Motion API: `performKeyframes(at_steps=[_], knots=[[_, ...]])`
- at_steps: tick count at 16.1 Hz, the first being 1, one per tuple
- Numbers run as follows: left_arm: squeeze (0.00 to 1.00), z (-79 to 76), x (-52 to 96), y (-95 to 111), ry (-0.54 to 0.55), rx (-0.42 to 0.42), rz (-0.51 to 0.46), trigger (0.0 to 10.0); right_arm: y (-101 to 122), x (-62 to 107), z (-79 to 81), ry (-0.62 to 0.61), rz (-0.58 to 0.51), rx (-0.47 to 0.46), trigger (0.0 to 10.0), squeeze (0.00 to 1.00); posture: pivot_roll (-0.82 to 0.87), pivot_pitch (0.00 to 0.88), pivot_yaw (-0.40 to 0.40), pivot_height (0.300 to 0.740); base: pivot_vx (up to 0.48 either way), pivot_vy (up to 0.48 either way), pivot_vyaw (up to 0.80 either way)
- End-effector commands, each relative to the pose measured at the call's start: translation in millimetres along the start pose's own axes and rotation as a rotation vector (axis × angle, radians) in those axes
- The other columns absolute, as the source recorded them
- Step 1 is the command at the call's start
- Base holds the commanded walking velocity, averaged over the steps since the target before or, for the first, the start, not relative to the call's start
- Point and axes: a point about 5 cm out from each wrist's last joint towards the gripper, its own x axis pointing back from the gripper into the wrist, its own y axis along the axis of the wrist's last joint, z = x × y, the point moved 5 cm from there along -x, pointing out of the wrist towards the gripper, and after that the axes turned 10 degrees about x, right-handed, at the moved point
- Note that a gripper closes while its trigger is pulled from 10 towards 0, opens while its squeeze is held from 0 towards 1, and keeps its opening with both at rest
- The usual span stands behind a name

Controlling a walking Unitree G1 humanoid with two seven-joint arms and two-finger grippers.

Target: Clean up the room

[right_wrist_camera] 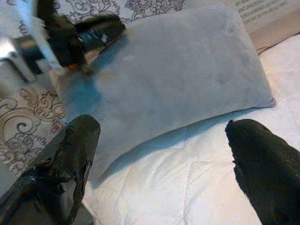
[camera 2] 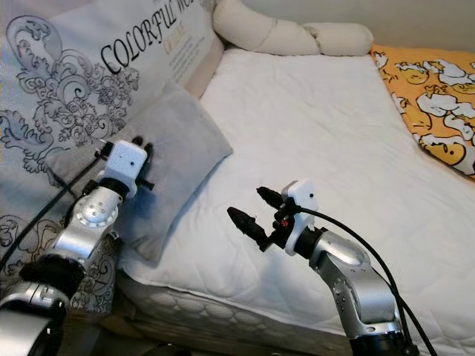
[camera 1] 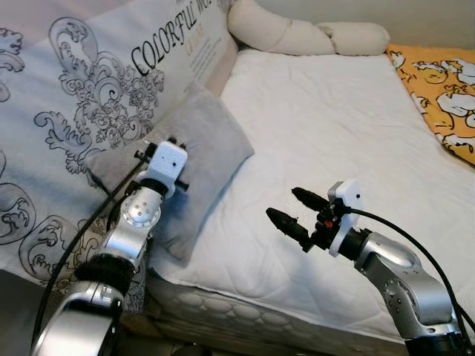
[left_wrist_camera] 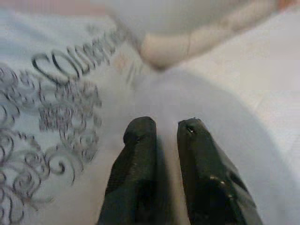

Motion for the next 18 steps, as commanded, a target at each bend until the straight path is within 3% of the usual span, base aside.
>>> performKeyframes(at_steps=[1, 4, 5, 7, 8, 11, 16, 17, 18], knots=[[1.00, -1.1, -0.4, 13.7, -0.019, 0.058, -0.045, 10.0, 0.5, 1.9, -7.9, -0.046, -0.006, 0.007, 10.0, 1.00, -0.04, 0.000, 0.036, 0.740, 0.000, 0.000, 0.00], [1.00, -1.6, 16.3, 44.6, -0.033, 0.218, -0.130, 10.0, 10.7, 2.8, -17.8, -0.152, -0.080, -0.046, 10.0, 1.00, -0.05, 0.000, 0.030, 0.740, 0.000, 0.000, 0.00], [1.00, -4.9, 21.5, 45.5, -0.043, 0.253, -0.113, 10.0, 13.4, 3.3, -24.7, -0.220, -0.107, -0.060, 10.0, 1.00, -0.06, 0.000, 0.023, 0.740, 0.000, 0.000, 0.00], [1.00, -16.9, 42.0, 41.6, -0.051, 0.320, -0.065, 10.0, 14.8, 11.3, -50.2, -0.514, -0.158, -0.122, 10.0, 1.00, -0.03, 0.000, -0.007, 0.740, 0.000, 0.000, 0.00], [1.00, -17.5, 47.6, 38.4, -0.038, 0.311, -0.048, 10.0, 9.2, 10.9, -49.5, -0.548, -0.124, -0.130, 10.0, 1.00, -0.04, 0.000, -0.007, 0.740, 0.000, 0.000, 0.00], [1.00, -15.4, 56.8, 25.8, 0.020, 0.348, 0.038, 10.0, -3.5, 5.2, -38.5, -0.546, -0.044, -0.108, 10.0, 1.00, -0.03, 0.000, -0.010, 0.740, 0.000, -0.126, 0.00], [1.00, -9.9, 62.0, 4.1, 0.076, 0.337, 0.148, 10.0, 1.1, -12.2, -27.6, -0.511, -0.019, -0.044, 10.0, 1.00, -0.03, 0.000, -0.034, 0.740, 0.000, -0.480, 0.00], [1.00, -13.7, 62.2, -0.6, 0.036, 0.306, 0.180, 10.0, 2.9, -19.6, -24.1, -0.489, -0.012, -0.024, 10.0, 0.67, -0.06, 0.000, -0.021, 0.740, 0.000, -0.480, -0.54], [1.00, -13.2, 61.9, -2.1, 0.038, 0.305, 0.190, 10.0, 4.3, -21.9, -25.1, -0.493, -0.013, -0.020, 10.0, 0.67, -0.06, 0.000, -0.020, 0.740, 0.000, -0.480, -0.56]])
